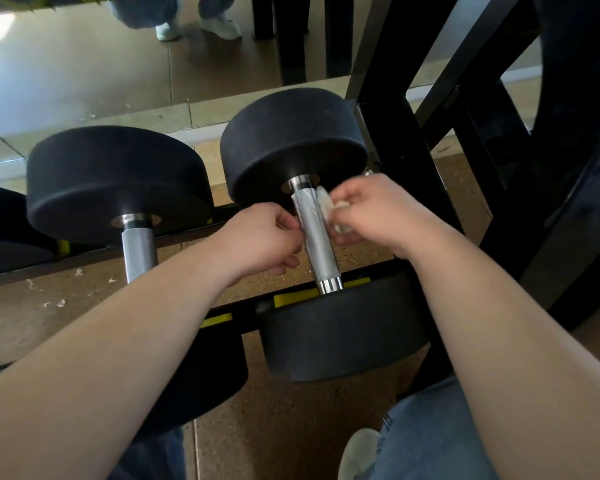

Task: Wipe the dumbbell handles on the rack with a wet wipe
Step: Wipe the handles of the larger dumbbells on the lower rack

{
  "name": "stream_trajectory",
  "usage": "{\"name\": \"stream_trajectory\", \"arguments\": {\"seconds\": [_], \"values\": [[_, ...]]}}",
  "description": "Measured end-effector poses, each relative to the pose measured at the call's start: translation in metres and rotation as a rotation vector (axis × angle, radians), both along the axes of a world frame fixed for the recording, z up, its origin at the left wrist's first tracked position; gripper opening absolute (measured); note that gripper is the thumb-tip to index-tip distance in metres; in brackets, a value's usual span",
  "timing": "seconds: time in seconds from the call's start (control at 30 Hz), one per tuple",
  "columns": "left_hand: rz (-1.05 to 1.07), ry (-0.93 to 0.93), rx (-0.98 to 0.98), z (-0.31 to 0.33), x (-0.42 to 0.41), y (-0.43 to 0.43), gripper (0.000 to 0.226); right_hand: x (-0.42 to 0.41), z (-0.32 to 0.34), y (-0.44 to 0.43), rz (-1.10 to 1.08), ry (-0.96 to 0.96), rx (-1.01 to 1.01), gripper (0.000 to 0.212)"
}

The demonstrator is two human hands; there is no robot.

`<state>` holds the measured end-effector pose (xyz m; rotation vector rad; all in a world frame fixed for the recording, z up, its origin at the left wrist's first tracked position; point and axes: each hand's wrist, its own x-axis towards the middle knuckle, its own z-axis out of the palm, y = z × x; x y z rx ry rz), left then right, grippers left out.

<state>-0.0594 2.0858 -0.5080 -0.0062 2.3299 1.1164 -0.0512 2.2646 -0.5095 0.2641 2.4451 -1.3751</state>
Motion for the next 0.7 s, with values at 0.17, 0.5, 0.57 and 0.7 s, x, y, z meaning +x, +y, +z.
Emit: {"name": "stream_trajectory", "arguments": {"seconds": [0.17, 0.5, 0.57, 0.7], "values": [[0.058, -0.058, 0.061, -0.001, -0.001, -0.001, 0.005, 0.002, 0.010, 0.002, 0.192, 0.189, 0.204, 0.012], [0.102, -0.133, 0.186, 0.008, 0.000, -0.010, 0.011, 0.009, 0.016, -0.004, 0.091, 0.292, 0.250, 0.009], [0.098, -0.105, 0.229, 0.014, 0.001, -0.012, 0.011, 0.010, 0.017, -0.009, 0.105, 0.313, 0.274, 0.011], [0.098, 0.008, 0.305, 0.028, 0.007, -0.027, 0.016, 0.014, 0.026, -0.028, 0.226, 0.265, 0.130, 0.013]]}}
